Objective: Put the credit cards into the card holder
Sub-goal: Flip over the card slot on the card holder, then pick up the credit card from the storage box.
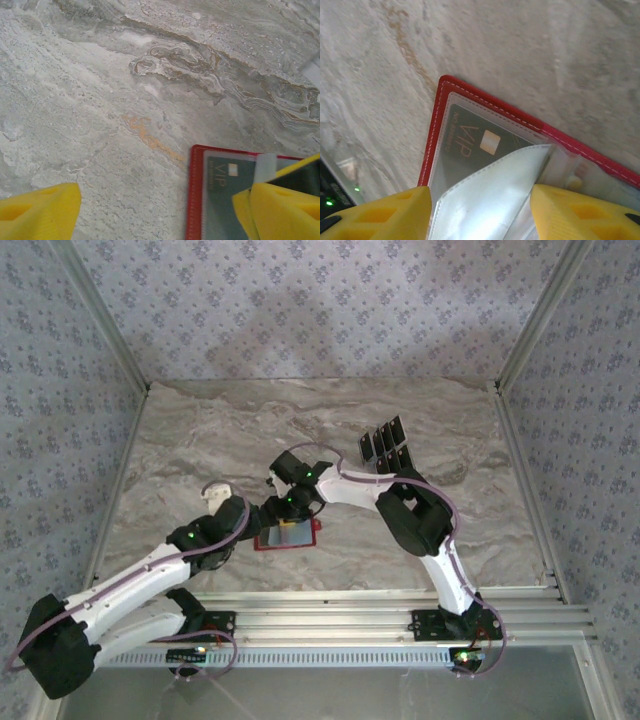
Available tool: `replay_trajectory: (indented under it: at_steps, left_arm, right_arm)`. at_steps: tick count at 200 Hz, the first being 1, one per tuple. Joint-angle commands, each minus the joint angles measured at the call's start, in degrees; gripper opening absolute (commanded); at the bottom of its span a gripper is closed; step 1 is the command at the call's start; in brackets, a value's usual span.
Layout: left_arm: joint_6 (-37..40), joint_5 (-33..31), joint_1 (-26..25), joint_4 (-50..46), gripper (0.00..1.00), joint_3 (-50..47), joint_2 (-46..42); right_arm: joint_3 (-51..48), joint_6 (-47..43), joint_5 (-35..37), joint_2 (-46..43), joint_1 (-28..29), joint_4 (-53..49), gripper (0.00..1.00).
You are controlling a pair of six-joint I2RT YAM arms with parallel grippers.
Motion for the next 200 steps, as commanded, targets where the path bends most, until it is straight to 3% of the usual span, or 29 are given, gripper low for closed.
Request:
replay_trajectory:
  at_steps: [1, 127, 164, 200]
  left_arm:
    - [0.2, 0.3, 0.1, 1.1, 0.88, 1.9, 0.6]
    - [0.4, 1.0, 0.1, 1.7, 0.88, 2.2, 2.7]
    - [0.7, 1.0, 0.2, 2.0, 0.88, 2.0, 3.1]
    - [2.1, 1.2, 0.2, 2.7, 0.91, 2.7, 5.5]
  right_arm:
    - [-0.8, -6.0, 7.0, 0.5, -1.6, -12.3, 0.59]
    - [4.1, 2.5, -8.6, -8.3, -4.3, 0.2, 0.61]
    - [3.4, 0.7, -3.2, -14.4, -9.8, -4.6, 0.61]
    - [3.7, -6.3, 13.7, -17.4, -17.0, -14.3, 0.59]
